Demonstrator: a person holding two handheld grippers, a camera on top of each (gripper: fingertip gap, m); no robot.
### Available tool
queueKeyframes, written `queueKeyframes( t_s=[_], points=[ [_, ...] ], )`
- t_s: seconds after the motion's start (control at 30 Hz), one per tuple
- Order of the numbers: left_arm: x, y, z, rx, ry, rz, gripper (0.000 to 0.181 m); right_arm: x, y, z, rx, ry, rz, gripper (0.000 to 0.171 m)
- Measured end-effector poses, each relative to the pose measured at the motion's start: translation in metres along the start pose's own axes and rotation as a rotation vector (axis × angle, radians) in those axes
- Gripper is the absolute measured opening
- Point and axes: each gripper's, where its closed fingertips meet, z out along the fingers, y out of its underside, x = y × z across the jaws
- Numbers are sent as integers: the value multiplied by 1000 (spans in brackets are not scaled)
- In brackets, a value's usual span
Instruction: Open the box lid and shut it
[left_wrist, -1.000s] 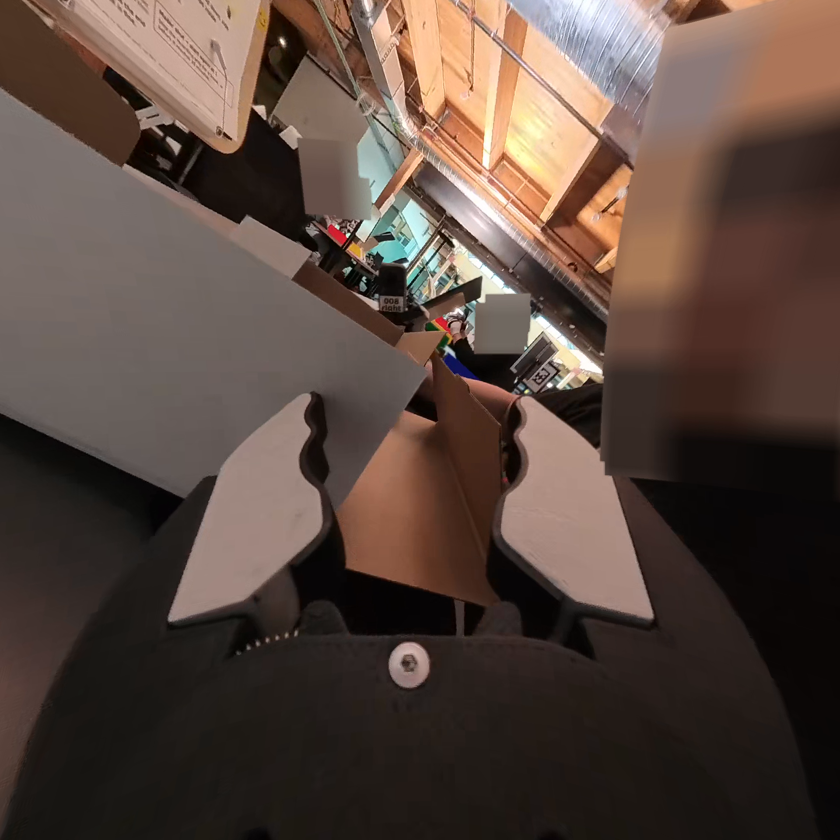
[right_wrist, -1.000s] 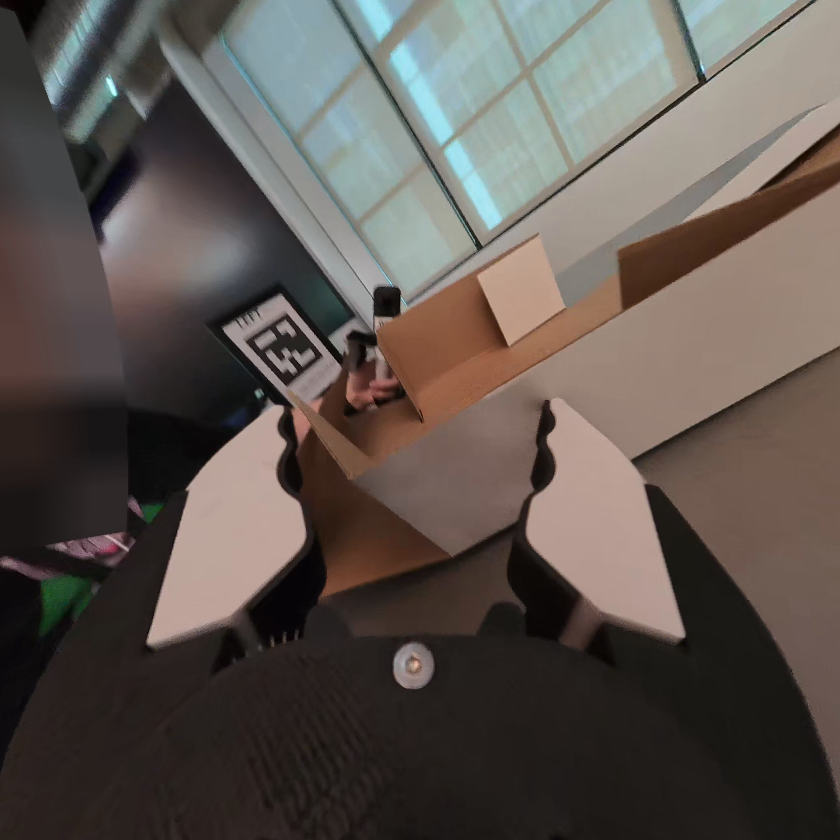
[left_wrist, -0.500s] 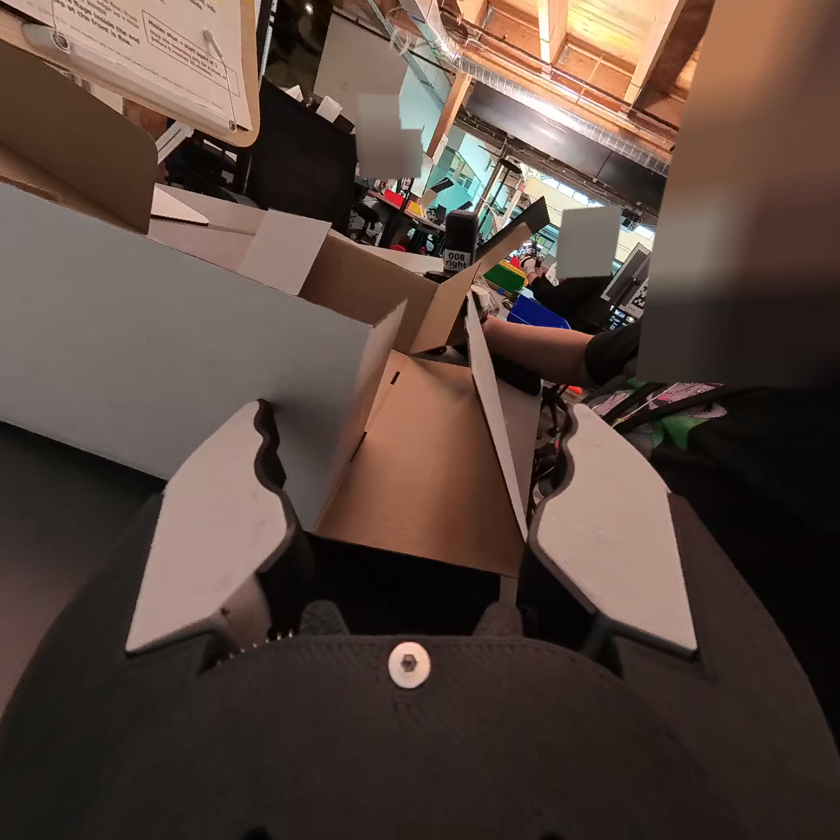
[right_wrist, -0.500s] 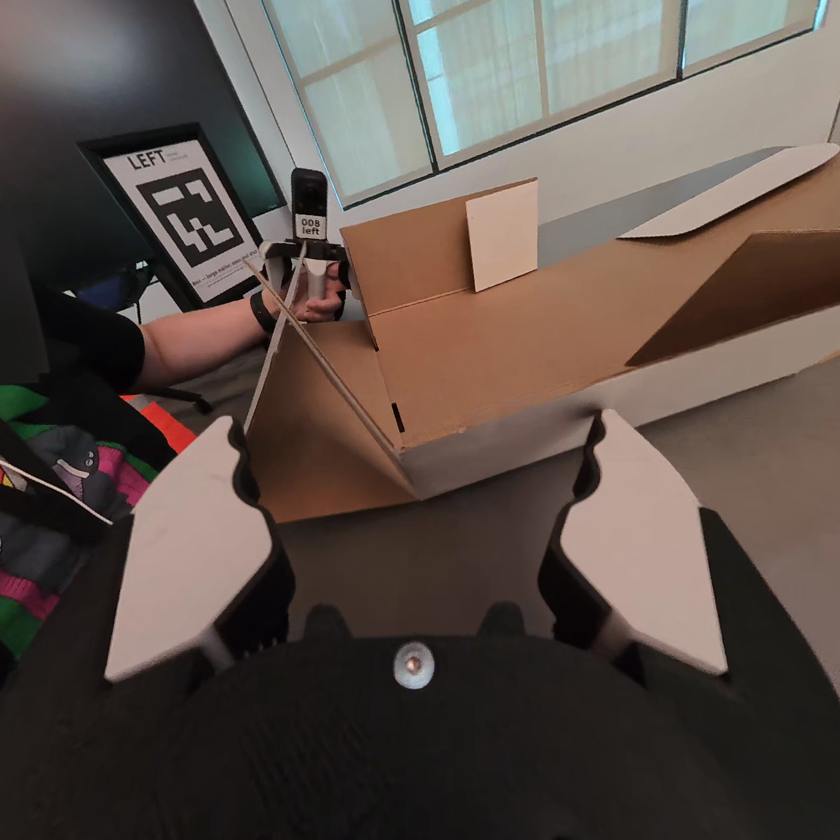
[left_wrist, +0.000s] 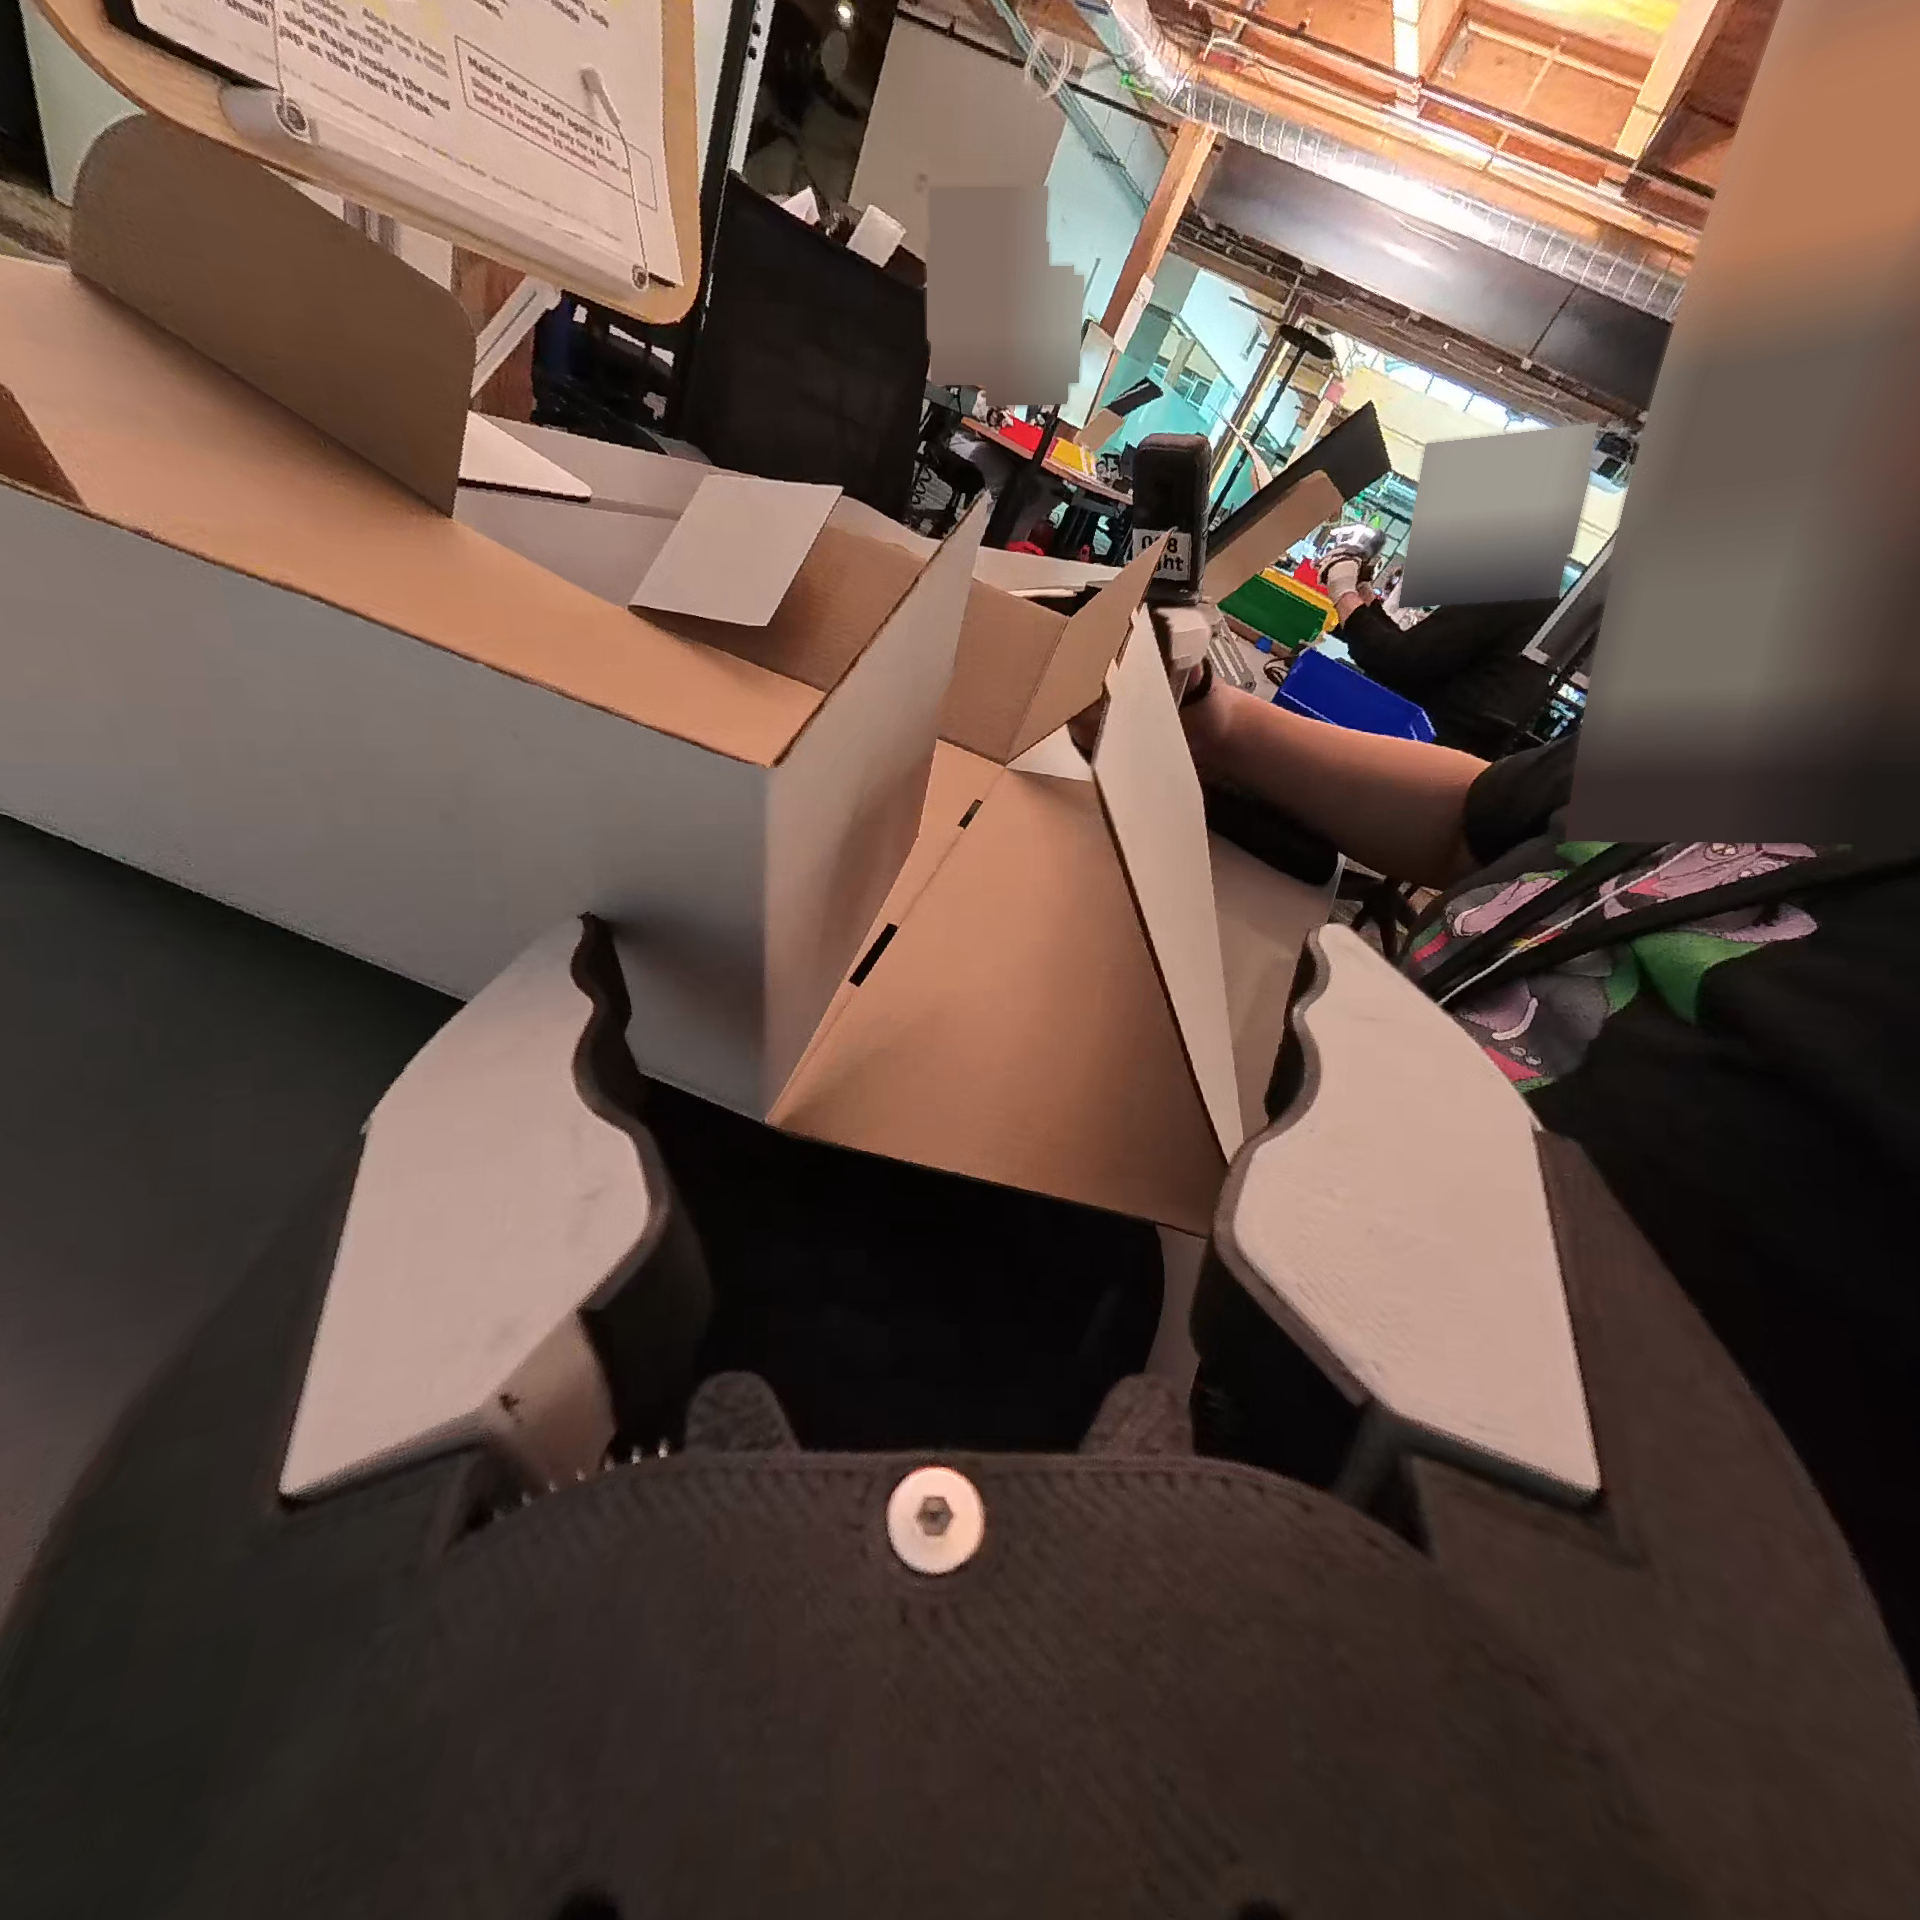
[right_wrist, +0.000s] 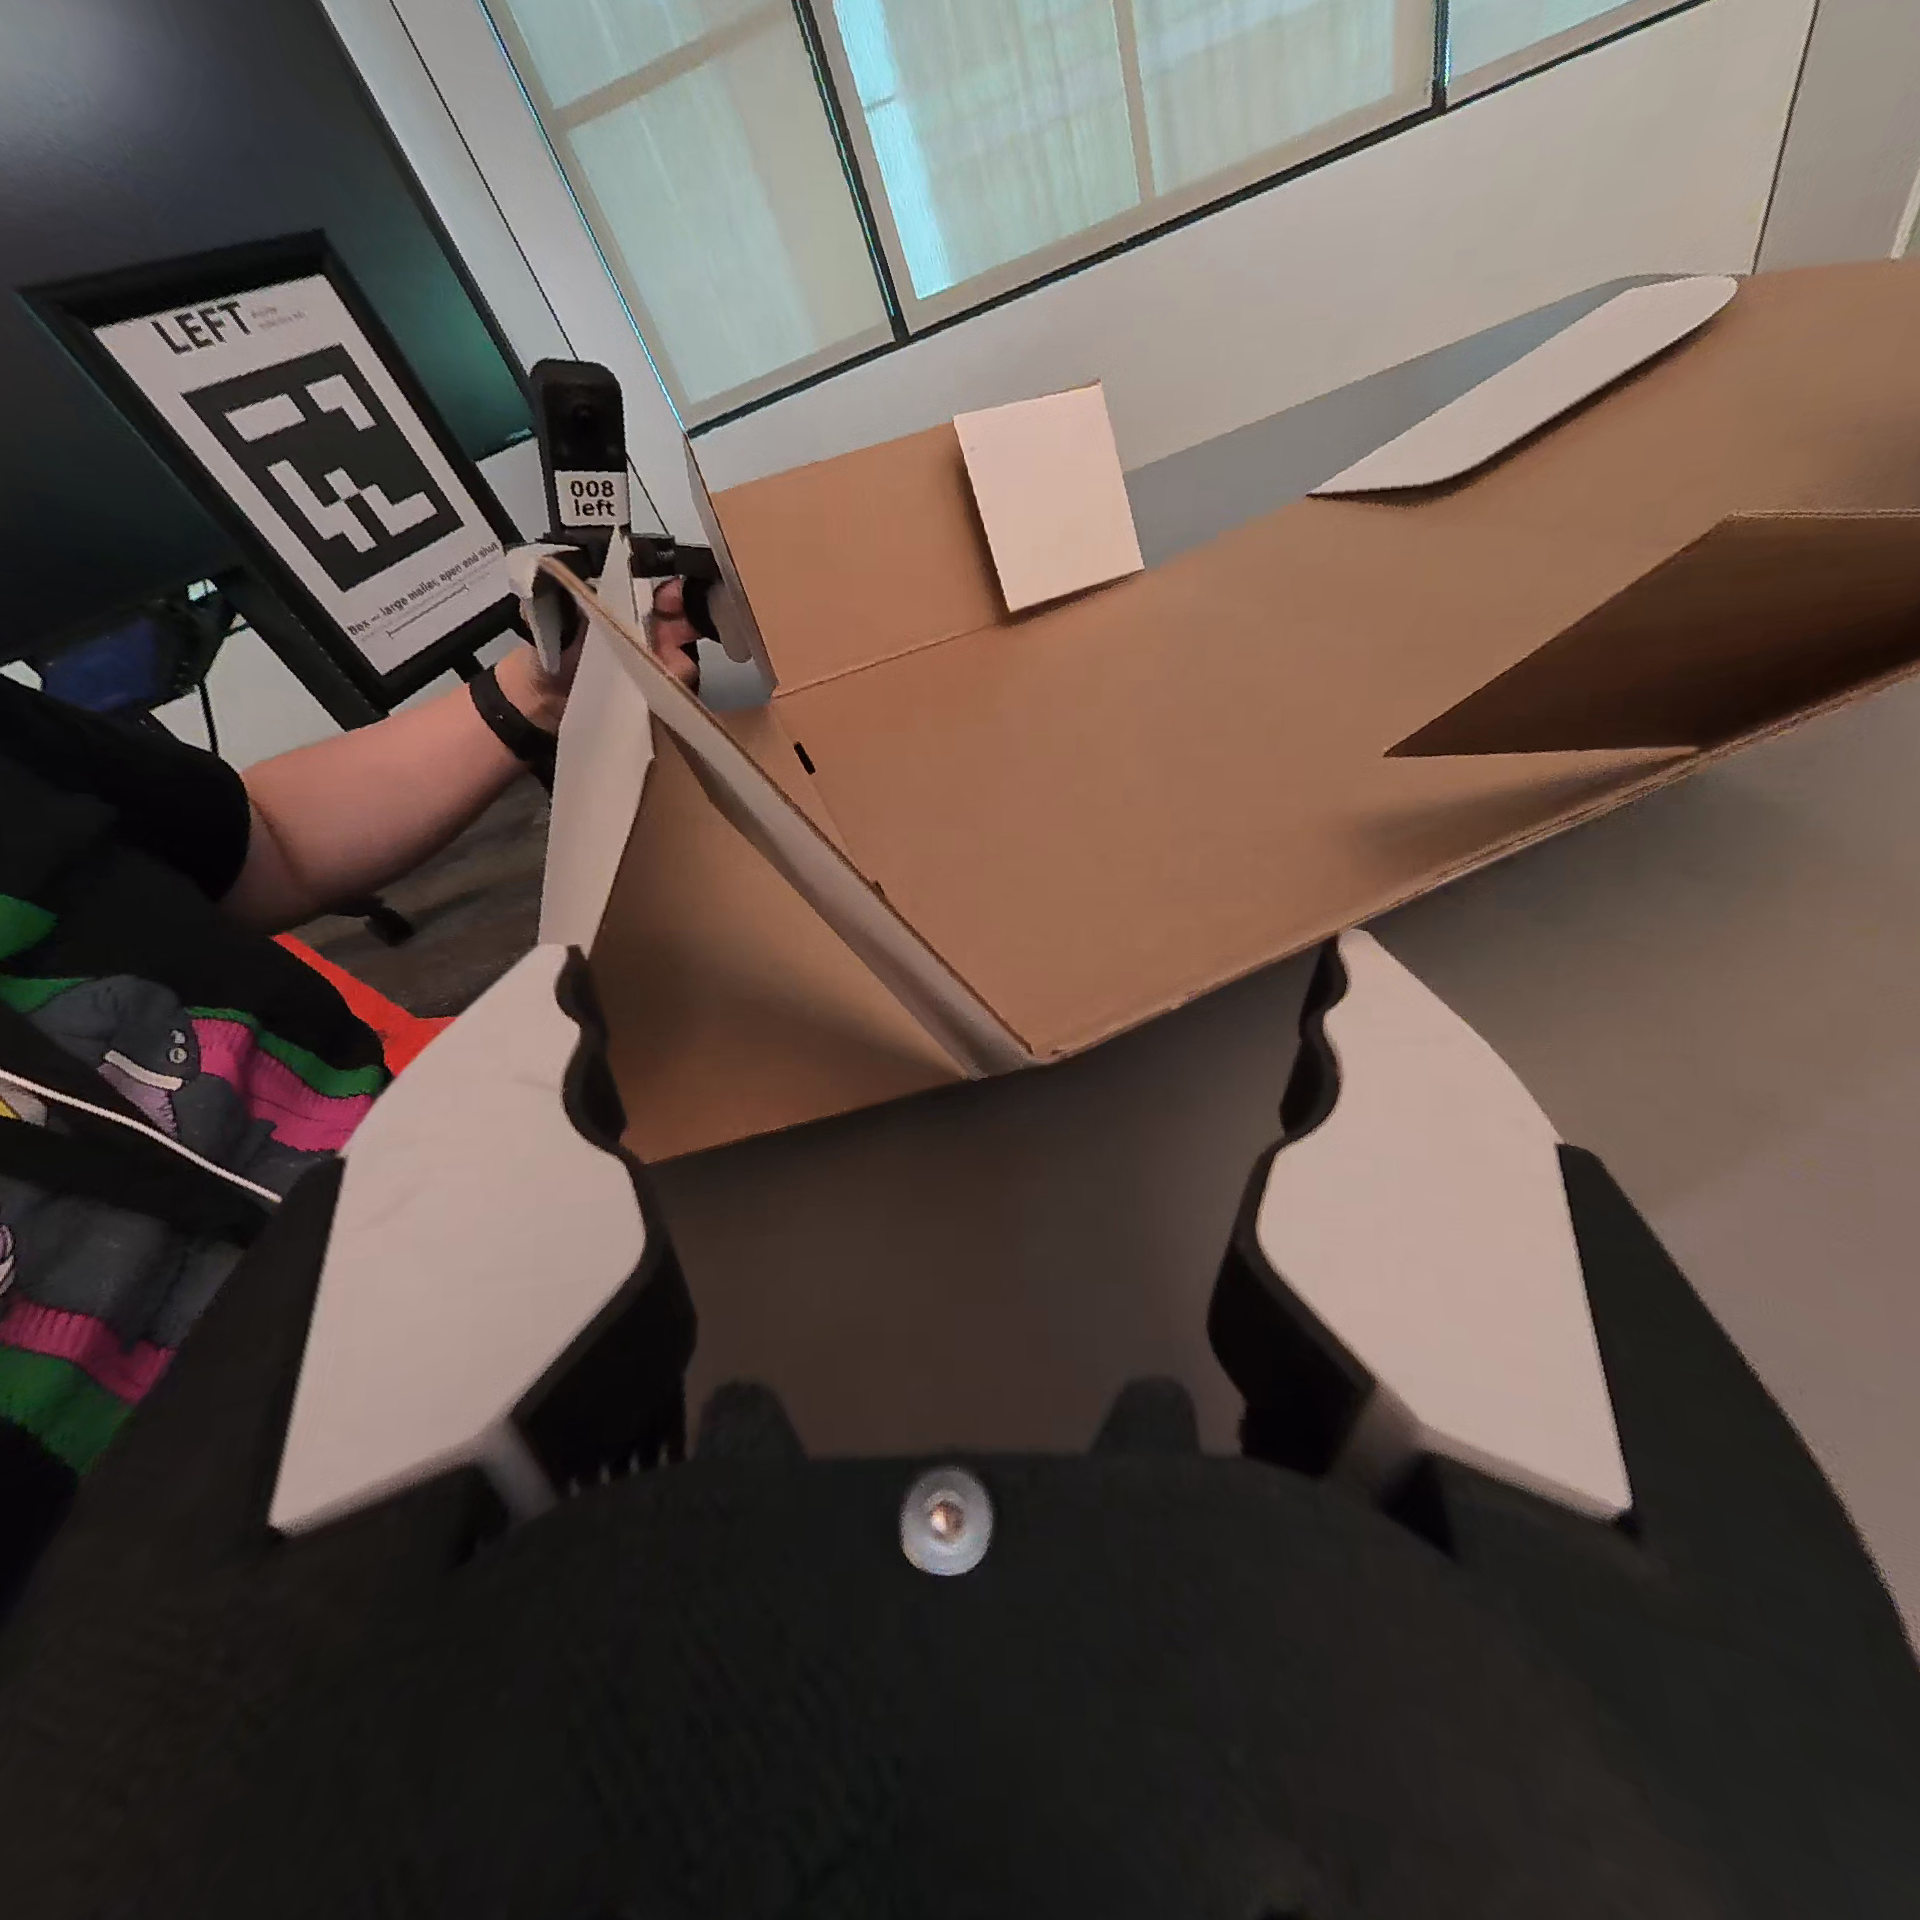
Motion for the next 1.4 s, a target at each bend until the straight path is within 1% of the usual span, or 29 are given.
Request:
queueKeyframes(
  t_s=[0.13,0.2,0.3,0.37,0.43,0.5,0.53,0.6,0.67,0.7,0.73,0.8,0.93,1.0,1.07,1.13,1.17,1.2,1.23,1.27,1.33,1.37,1.4],
  points=[
    [1,-5,6,-9,-7,19,119,-4,-2,3,-32,2,-36,126],
    [0,-7,8,-23,-25,33,119,-2,0,3,-67,33,-63,126],
    [-6,-7,4,-31,-77,45,113,7,9,-4,-123,83,-112,118],
    [-12,-5,0,-34,-123,67,104,18,15,-11,-145,124,-172,107],
    [-13,-6,-1,-21,-127,67,98,24,14,-15,-136,125,-188,89],
    [-14,-15,-2,26,-119,66,84,24,8,-16,-123,100,-183,72],
    [-14,-20,-3,49,-118,71,81,25,5,-17,-121,104,-197,67],
    [-15,-26,-3,49,-123,93,80,27,2,-18,-138,127,-269,66],
    [-19,-26,-1,-3,-157,139,79,32,4,-19,-186,183,-369,65],
    [-21,-26,-1,-27,-184,174,79,37,5,-20,-212,226,-423,65],
    [-24,-28,-2,-44,-222,210,78,40,4,-21,-226,268,-473,68],
    [-27,-33,-6,-57,-280,260,79,42,1,-24,-224,312,-531,68],
    [-28,-42,-20,-79,-346,354,77,40,1,-30,-216,319,-580,71],
    [-23,-45,-22,-86,-345,386,77,39,-1,-32,-204,322,-604,71],
    [-21,-44,-24,-113,-343,405,78,29,2,-29,-200,257,-600,64],
    [-24,-41,-26,-148,-362,435,75,22,6,-27,-214,219,-615,63],
    [-25,-38,-28,-167,-370,441,76,17,10,-26,-237,186,-617,57],
    [-27,-34,-31,-185,-377,442,76,12,18,-25,-271,134,-613,45],
    [-30,-31,-34,-201,-379,438,73,9,24,-25,-301,98,-603,35],
    [-30,-27,-37,-211,-362,422,67,10,28,-25,-320,93,-597,28],
    [-31,-16,-41,-229,-304,342,55,12,31,-27,-324,85,-592,19],
    [-34,-8,-43,-248,-292,297,54,12,30,-28,-304,78,-580,12],
    [-38,0,-45,-276,-281,259,54,10,28,-27,-274,58,-561,10]
  ],
)
